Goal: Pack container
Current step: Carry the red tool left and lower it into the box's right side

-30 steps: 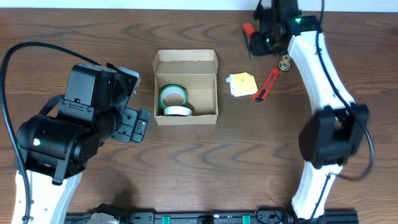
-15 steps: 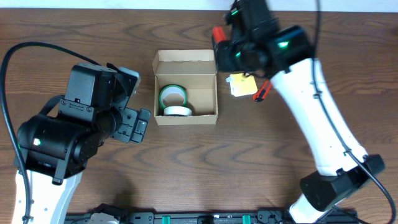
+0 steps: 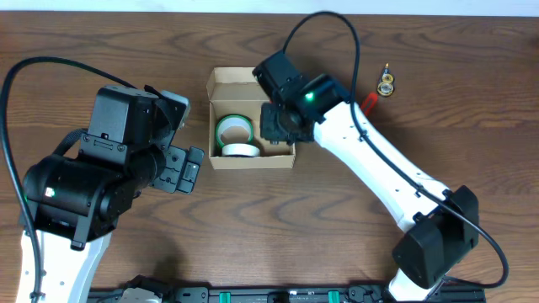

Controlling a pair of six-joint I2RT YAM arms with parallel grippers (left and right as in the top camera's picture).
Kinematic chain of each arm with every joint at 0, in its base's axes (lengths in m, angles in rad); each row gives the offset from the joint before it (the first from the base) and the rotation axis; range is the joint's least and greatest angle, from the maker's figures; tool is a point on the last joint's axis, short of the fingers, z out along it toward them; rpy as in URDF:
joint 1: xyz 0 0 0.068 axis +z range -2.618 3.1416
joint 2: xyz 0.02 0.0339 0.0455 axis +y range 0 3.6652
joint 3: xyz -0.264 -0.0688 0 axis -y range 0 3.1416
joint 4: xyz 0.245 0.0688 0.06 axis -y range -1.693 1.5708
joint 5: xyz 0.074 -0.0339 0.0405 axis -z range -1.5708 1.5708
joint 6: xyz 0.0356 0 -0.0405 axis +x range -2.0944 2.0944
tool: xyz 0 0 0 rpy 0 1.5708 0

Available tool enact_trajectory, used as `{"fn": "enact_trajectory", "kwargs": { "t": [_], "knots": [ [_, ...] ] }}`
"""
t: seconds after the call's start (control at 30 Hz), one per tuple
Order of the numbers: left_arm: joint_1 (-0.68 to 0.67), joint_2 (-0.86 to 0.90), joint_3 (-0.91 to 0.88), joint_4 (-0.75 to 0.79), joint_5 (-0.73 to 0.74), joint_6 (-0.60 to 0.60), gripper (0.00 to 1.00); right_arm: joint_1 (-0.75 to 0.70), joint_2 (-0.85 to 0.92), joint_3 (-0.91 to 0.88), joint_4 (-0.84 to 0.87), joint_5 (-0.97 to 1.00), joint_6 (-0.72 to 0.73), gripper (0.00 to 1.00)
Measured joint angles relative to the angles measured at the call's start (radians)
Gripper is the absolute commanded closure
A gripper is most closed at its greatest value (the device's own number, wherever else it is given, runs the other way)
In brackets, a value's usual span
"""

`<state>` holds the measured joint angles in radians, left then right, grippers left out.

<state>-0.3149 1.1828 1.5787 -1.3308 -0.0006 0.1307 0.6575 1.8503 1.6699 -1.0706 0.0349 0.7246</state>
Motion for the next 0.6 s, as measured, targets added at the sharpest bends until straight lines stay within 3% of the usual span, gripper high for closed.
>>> {"fn": "enact_trajectory", "kwargs": {
  "t": [0.4, 0.6],
  "knots": [
    [0.000, 0.000, 0.000, 0.000, 0.000, 0.000, 0.05, 0.001, 0.000, -0.167, 0.197, 0.049, 0.030, 0.99],
    [0.000, 0.000, 0.000, 0.000, 0.000, 0.000, 0.05, 0.001, 0.002, -0.188, 0.210, 0.066, 0.024, 0.99]
  ]
}}
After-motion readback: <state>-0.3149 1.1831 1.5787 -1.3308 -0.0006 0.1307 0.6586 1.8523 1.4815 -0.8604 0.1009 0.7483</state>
